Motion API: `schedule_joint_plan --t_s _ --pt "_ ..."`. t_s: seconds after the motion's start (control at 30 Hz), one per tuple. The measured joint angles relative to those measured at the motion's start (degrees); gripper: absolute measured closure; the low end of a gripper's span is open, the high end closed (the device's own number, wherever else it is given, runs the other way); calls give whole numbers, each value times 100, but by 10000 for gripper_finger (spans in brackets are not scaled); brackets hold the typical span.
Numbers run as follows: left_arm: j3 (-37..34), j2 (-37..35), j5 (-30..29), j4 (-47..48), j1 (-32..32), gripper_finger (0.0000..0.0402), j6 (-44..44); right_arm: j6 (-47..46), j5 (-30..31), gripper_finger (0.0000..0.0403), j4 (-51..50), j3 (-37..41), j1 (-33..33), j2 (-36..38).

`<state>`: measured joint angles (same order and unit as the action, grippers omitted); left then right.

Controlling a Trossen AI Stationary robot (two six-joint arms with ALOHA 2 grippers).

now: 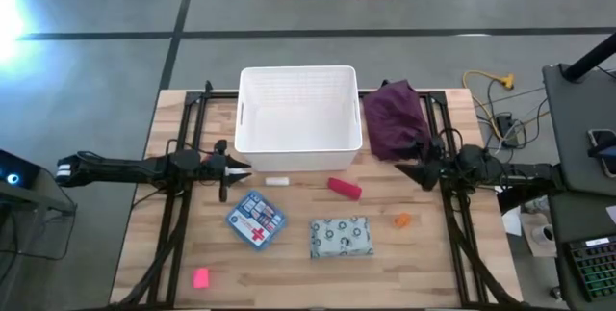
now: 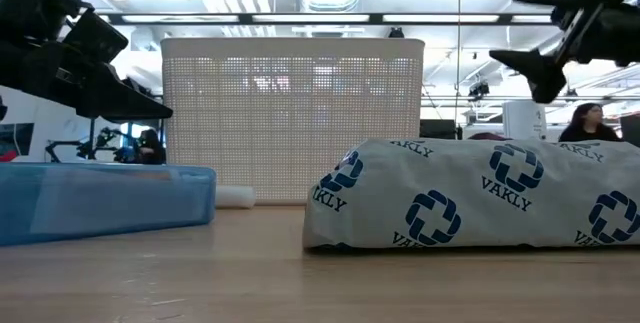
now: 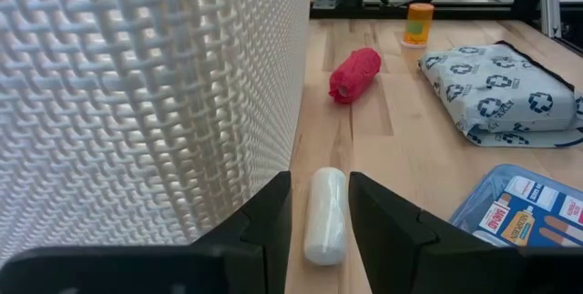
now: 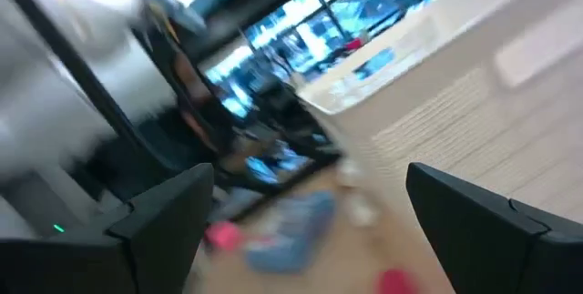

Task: Pick & place medical supplies in basket/bin
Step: Put the pink bandage into the white bin

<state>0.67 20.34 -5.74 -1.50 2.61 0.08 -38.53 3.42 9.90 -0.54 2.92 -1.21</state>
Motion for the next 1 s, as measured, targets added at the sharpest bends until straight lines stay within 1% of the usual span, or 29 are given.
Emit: schedule_joint_plan --t_s 0.07,0.17,0.2,0.23,0.3,0.4,0.47,0.53,0.57,0.6,0.63,0.7,0.73,0.8,0.83,0.87,0.9,0.93,1.0 --pt "0 2 -49 0 1 307 11 -763 44 49 7 -4 0 -7" --pt "-2 0 -291 -65 7 307 -2 -1839 65 49 -19 0 0 -12" --pt "-11 2 -320 -128 7 307 -154 -2154 68 49 -3 -1 0 -8" --pt "-10 2 -305 -263 3 307 -550 -2471 65 49 -5 -2 0 -7" --pt "-3 -1 -255 -755 -6 307 -1769 -3005 87 49 -7 0 -2 -2" --pt "22 15 -675 -1178 16 307 -2924 -3176 453 49 -3 -1 -1 -36" --pt "76 38 -713 -1474 6 307 -4056 -3179 605 49 -28 0 0 -42" --pt "142 63 -503 -1510 -6 307 -5622 -3168 635 49 -37 -1 -2 -46" --pt "146 63 -420 -1493 -8 307 -6240 -3161 708 49 -108 -2 -2 -71" --pt "146 63 -246 -1499 -19 307 -6610 -3166 740 49 -201 -2 0 -95" --pt "146 61 67 -1539 -58 307 -6720 -3179 745 49 -275 2 0 -127" --pt "146 54 934 -1754 -235 307 -6815 -3207 745 49 -214 1 0 -218" --pt "163 52 1226 -1903 -324 307 -6979 -3302 748 49 -172 -2 0 -263" --pt "358 69 1318 -1899 -525 307 -7609 -3566 802 49 -251 -60 -5 -432" --pt "558 116 1315 -1645 -681 307 -7947 -3701 822 49 -354 -118 -20 -580" --pt "820 207 1325 -1172 -874 307 -8272 -3859 833 51 -538 -193 -46 -766" --pt "1182 340 1369 -480 -1086 308 -8553 -4008 796 52 -818 -277 -78 -960" --pt "1611 509 1451 343 -1295 309 -8734 -4115 694 54 -1148 -373 -100 -1167" --pt "2555 1001 1646 2295 -1749 314 -8710 -4216 535 58 -1837 -592 -119 -1588"
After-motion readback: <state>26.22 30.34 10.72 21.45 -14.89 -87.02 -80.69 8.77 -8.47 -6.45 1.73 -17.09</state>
